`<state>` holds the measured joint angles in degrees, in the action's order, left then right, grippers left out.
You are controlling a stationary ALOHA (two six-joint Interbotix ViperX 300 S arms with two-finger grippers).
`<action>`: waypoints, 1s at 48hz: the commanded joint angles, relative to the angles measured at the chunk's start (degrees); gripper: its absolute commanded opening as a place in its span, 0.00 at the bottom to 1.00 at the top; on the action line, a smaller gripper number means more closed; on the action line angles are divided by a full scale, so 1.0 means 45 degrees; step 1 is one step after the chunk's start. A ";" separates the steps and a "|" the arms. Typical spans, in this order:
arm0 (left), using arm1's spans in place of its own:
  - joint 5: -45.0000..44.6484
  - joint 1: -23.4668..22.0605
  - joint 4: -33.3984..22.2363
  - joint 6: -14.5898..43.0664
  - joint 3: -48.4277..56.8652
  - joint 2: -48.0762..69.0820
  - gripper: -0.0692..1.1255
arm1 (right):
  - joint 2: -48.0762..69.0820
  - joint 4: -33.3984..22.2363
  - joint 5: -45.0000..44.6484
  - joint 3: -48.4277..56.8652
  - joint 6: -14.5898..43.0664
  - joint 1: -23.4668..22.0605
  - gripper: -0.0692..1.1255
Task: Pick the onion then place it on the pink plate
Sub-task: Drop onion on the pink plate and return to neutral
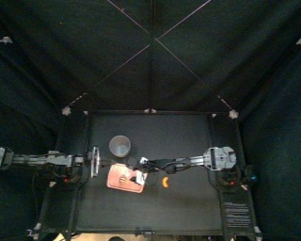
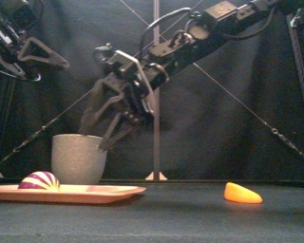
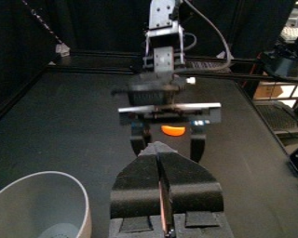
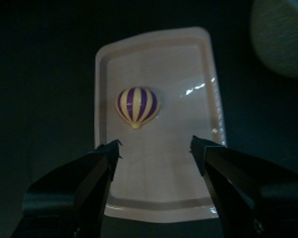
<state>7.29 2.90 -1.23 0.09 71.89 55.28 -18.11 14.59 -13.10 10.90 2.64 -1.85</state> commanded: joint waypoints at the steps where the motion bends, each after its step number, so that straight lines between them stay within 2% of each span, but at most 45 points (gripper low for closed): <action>1: 0.0059 0.0020 0.0000 0.0020 -0.0156 -0.0039 0.11 | 0.1973 -0.0371 0.1543 0.1484 0.0000 -0.0234 0.85; 12: 0.0059 0.0039 0.0000 0.0020 -0.0156 -0.0039 0.11 | 0.4570 -0.1270 0.4668 0.4883 -0.0078 -0.0508 0.85; 27: 0.0137 0.0039 0.0039 0.0039 -0.0156 0.0000 0.11 | 0.7070 -0.2969 0.7480 0.7559 -0.0098 -0.0957 0.85; 37: 0.0137 0.0059 0.0059 0.0039 -0.0156 0.0020 0.11 | 0.8359 -0.3262 0.9414 0.8828 -0.0078 -0.1230 0.85; 48: 0.0078 0.0059 0.0059 0.0039 -0.0137 0.0020 0.11 | 0.9316 -0.3262 1.0000 0.9609 -0.0098 -0.1328 0.85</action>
<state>7.38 2.99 -1.14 0.18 71.98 55.46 21.71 -0.09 30.94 54.14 2.11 -7.56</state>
